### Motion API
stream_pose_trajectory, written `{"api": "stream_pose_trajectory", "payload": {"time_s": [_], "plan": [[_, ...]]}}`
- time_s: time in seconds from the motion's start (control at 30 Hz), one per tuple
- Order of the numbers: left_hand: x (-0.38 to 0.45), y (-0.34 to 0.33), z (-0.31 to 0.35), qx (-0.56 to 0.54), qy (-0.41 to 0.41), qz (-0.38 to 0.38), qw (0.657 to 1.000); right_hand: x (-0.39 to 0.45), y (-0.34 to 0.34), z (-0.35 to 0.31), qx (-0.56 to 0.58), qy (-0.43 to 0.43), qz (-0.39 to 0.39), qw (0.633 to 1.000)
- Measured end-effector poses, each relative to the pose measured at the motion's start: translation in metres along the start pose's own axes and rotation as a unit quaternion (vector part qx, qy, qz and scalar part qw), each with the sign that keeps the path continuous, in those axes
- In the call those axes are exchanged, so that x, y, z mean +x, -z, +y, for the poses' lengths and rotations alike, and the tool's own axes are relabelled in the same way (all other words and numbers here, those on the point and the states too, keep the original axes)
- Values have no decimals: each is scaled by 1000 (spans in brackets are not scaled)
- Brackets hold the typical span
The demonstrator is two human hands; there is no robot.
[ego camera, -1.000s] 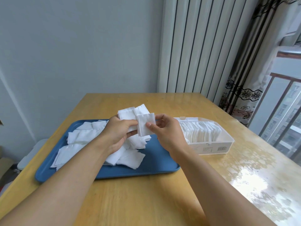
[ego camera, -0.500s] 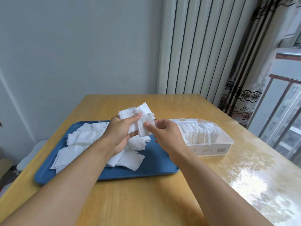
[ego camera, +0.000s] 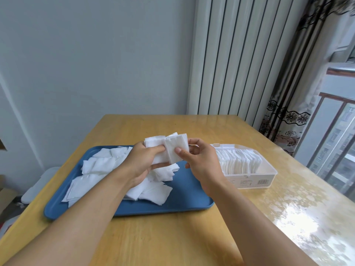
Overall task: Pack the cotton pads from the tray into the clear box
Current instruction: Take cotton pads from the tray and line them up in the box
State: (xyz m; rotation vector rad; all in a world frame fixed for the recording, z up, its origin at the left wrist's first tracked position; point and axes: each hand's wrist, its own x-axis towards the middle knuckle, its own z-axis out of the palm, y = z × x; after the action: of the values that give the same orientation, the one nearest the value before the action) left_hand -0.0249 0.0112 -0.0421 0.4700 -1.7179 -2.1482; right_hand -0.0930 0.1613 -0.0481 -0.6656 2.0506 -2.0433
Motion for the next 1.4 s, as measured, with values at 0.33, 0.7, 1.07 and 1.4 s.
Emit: {"api": "stream_pose_trajectory", "payload": {"time_s": [0.33, 0.7, 1.07, 1.4], "plan": [[0, 0, 3, -37, 35, 6, 999, 5, 10, 0, -31, -4, 0, 999], [-8, -14, 6, -85, 79, -77, 990, -7, -5, -4, 2, -60, -90, 994], [-7, -13, 1, -48, 46, -155, 986, -9, -6, -4, -81, 59, -33, 994], [-12, -14, 6, -81, 83, -200, 973, -11, -4, -8, -113, 39, 13, 993]]}}
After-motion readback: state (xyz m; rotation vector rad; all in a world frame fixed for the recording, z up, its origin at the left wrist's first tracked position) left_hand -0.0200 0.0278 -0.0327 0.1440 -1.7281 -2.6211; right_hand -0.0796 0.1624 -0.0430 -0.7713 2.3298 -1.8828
